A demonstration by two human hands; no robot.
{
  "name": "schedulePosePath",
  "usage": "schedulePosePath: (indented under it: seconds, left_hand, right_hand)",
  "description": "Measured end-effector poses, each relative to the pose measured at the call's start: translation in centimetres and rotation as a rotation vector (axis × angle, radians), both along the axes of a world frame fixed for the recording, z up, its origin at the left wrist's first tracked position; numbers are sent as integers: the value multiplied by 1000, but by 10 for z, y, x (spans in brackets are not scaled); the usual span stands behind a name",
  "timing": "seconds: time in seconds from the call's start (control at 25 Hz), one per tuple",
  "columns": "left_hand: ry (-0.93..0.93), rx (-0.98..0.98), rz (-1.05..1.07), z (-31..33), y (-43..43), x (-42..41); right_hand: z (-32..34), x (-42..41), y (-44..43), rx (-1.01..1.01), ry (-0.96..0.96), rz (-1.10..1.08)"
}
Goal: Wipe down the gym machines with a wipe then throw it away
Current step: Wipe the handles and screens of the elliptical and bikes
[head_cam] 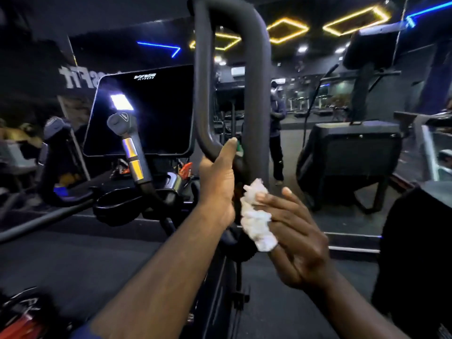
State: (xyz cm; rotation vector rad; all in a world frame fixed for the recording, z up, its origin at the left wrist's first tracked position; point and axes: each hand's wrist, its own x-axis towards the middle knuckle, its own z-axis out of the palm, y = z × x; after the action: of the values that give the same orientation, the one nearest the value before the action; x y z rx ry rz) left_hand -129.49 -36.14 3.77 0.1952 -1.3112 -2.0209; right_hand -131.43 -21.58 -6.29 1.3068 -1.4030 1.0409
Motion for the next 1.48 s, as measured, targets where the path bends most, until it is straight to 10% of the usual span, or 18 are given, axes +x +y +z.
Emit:
schedulePosePath:
  seconds: [0.16, 0.52, 0.96, 1.32, 1.48]
  left_hand:
    - [-110, 4, 144, -5, 19, 7]
    - [-290, -230, 270, -9, 19, 45]
    - [-429, -436, 344, -6, 10, 55]
    - [-447, -355, 284, -35, 8, 58]
    - [-336, -294, 383, -71, -2, 66]
  right_hand:
    - [-15, 10, -14, -390, -853, 365]
    - [-32, 29, -15, -577, -1615, 1154]
    - [18, 6, -23, 77, -1206, 673]
    - [-58, 10, -70, -1, -1181, 651]
    - [-80, -23, -83, 195, -856, 594]
